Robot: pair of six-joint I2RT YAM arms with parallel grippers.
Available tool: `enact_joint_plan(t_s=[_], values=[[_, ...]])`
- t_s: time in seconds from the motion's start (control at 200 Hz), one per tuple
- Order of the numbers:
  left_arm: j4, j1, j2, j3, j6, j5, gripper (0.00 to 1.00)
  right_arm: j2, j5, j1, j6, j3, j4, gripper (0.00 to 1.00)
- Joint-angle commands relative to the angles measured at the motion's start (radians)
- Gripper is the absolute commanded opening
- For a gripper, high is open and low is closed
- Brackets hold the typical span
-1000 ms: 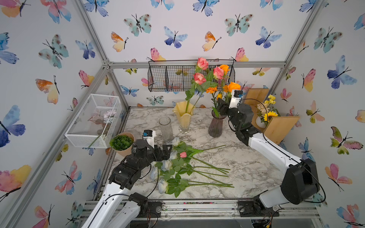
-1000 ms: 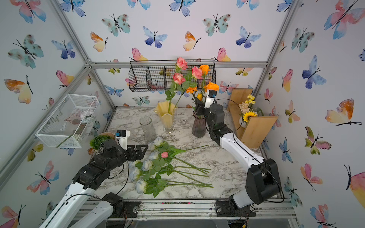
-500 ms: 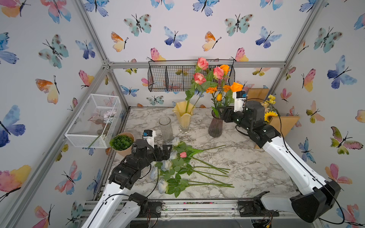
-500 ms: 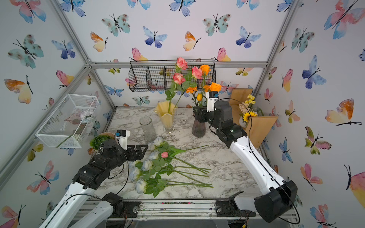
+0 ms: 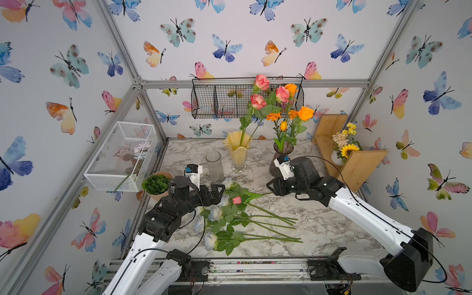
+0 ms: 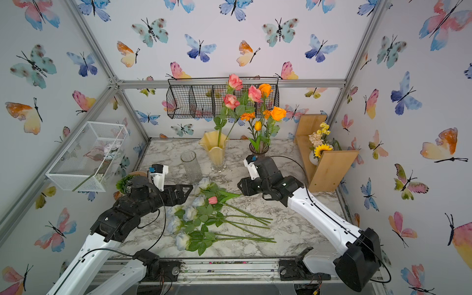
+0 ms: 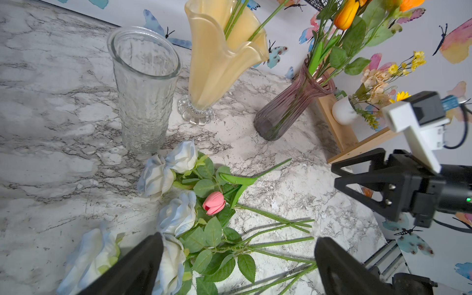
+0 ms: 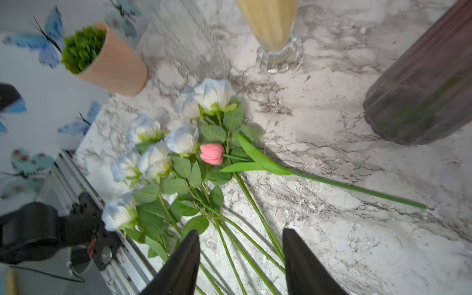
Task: Arrange the flowers in different vases according to their colors
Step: Pick up the flower at the center of the board.
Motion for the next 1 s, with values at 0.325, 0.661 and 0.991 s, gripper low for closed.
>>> enact_joint_plan(t_s=[0.325, 0.661, 0.991], values=[[-0.020, -0.003, -0.027, -0.042, 0.055, -0.070, 0.99, 0.283, 0.008, 0.048, -0.652, 0.062, 0.068, 0.61], [-0.004, -0.002, -0.014, -0.057, 0.056, -0.039, 0.99, 0.482, 0.044, 0.051, -0.753, 0.126, 0.116, 0.63], [0.009, 0.009, -0.015, -0.064, 0.063, -0.006, 0.99, 0.577, 0.079, 0.053, -0.749, 0.143, 0.167, 0.61]])
